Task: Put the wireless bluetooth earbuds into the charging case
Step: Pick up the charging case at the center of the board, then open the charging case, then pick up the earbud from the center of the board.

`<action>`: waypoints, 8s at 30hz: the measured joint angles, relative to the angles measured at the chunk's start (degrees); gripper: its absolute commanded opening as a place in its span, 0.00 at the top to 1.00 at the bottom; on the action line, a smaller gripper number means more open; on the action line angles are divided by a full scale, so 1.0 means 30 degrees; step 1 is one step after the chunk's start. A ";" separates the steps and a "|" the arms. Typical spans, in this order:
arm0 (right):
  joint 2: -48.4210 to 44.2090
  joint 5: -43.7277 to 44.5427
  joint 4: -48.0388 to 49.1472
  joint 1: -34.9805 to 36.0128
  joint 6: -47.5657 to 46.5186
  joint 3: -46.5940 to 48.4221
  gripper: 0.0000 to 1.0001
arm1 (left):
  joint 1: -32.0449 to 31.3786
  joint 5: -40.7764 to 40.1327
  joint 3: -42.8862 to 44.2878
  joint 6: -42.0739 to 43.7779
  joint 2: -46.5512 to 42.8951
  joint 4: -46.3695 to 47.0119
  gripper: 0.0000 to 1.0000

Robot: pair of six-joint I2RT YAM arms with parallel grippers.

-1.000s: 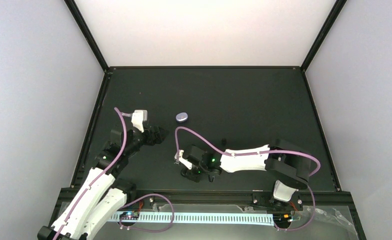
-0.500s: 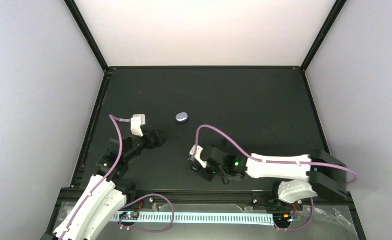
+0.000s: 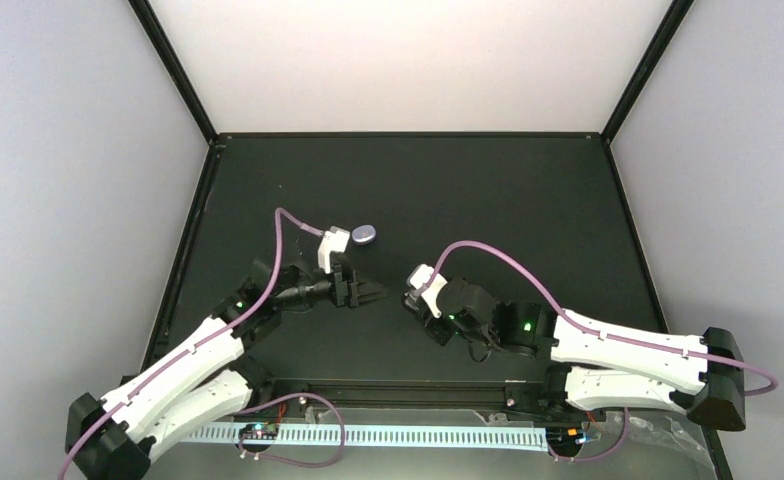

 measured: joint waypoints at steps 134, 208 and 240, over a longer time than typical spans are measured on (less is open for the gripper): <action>-0.0576 -0.3971 0.0146 0.0583 -0.0255 0.8378 0.19 | -0.2834 0.1137 -0.3206 0.2798 -0.4233 1.6458 0.99; 0.1552 -0.5209 0.3927 -1.0958 0.8087 -0.4721 0.59 | -0.3038 -0.1494 -0.5566 0.3104 -0.7817 1.3056 0.98; 0.9282 -0.3978 0.6921 -1.2342 0.7213 -0.2193 0.72 | -0.3038 -0.1647 -0.5654 0.4000 -0.7788 1.2174 0.98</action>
